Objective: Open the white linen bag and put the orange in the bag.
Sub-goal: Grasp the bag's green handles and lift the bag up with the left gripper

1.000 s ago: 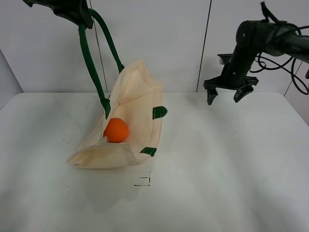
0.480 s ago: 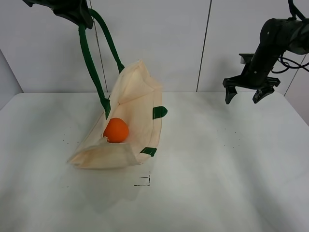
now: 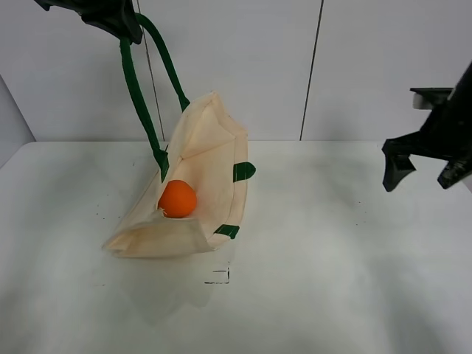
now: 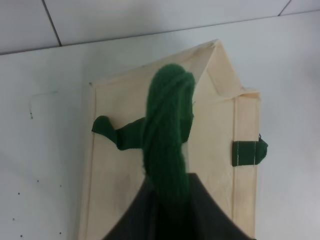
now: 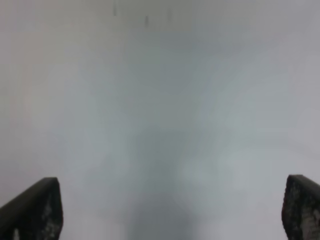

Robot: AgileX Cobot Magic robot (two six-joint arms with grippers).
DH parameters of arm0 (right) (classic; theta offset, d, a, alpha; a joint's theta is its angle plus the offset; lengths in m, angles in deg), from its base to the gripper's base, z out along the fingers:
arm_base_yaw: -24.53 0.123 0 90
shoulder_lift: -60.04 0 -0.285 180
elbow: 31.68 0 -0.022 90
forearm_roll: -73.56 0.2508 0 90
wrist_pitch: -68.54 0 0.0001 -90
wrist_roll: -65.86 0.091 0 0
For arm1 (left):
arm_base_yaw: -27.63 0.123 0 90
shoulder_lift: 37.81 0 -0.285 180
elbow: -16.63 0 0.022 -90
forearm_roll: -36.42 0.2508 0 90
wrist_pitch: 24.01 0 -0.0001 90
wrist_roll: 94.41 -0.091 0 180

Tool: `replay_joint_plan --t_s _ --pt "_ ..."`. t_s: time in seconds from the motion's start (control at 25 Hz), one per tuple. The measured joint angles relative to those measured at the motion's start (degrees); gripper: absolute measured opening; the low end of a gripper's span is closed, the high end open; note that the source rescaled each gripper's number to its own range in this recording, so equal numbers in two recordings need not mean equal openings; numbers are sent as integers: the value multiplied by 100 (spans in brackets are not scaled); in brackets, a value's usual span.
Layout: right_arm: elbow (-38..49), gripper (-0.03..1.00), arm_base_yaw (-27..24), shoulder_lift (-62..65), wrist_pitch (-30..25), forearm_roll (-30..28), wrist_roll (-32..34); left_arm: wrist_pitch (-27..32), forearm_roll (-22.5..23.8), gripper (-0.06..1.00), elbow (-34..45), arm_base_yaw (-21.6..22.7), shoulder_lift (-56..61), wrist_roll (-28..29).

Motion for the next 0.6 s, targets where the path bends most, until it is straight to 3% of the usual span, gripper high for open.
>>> replay_joint_plan --t_s 0.32,0.6 --pt "2480 100 0 3160 -7 0 -165 0 0 0 0 0 0 0" --pt "3902 100 0 6230 1078 -5 -258 0 0 0 0 0 0 0"
